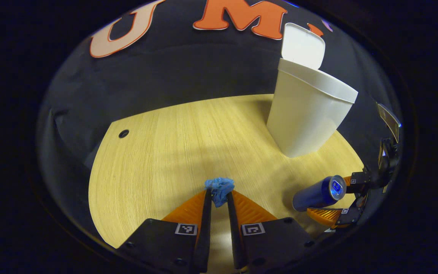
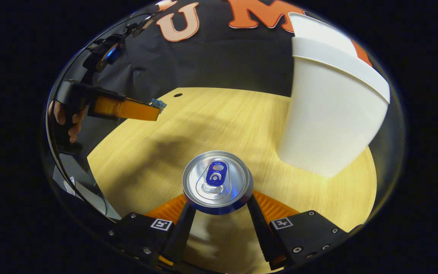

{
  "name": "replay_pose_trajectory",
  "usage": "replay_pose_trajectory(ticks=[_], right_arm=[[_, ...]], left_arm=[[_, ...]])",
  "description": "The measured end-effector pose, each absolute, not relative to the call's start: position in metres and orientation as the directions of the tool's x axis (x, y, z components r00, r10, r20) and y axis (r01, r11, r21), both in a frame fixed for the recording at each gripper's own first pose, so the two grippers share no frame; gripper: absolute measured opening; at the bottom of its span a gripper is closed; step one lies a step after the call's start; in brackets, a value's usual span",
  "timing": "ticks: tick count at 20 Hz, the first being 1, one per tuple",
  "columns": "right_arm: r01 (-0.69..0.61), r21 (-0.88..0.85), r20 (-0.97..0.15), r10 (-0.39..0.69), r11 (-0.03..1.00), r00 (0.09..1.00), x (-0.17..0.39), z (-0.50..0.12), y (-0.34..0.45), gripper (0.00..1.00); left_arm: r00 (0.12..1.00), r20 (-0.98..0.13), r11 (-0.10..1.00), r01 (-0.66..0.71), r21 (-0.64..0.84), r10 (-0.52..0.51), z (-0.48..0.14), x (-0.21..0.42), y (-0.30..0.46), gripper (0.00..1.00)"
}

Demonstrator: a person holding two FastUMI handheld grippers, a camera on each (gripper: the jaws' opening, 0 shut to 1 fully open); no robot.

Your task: Press the lid of the desktop garbage bin to open it, pick up the crumpled paper on the desktop and throw it into the bin, then pick up the pop can on the desktop and drop it into the bin, and finally close the garbage bin lid.

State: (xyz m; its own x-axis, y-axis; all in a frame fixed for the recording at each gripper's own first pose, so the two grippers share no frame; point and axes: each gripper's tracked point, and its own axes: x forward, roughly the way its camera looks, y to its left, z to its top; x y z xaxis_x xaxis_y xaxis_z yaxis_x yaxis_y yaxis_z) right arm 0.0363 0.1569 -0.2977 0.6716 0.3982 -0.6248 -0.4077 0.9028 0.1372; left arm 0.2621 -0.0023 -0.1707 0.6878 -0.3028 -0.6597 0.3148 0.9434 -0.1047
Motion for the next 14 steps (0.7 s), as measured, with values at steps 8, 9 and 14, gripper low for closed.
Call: replay_pose_trajectory(ticks=[8,9,14], right_arm=[[-0.251,0.126,-0.627,0.273,0.960,0.730,0.036,-0.294,0.145,0.79],[-0.230,0.123,-0.629,0.255,0.965,0.734,0.035,-0.295,0.144,0.79],[-0.131,0.122,-0.629,0.179,0.984,0.756,0.032,-0.281,0.140,0.79]], left_arm=[[0.786,-0.474,0.896,0.444,-0.013,-0.396,-0.098,0.312,-0.072,0.29],[0.803,-0.440,0.889,0.457,0.020,-0.402,-0.085,0.318,-0.081,0.29],[0.815,-0.321,0.853,0.520,0.039,-0.482,-0.033,0.328,-0.124,0.28]])
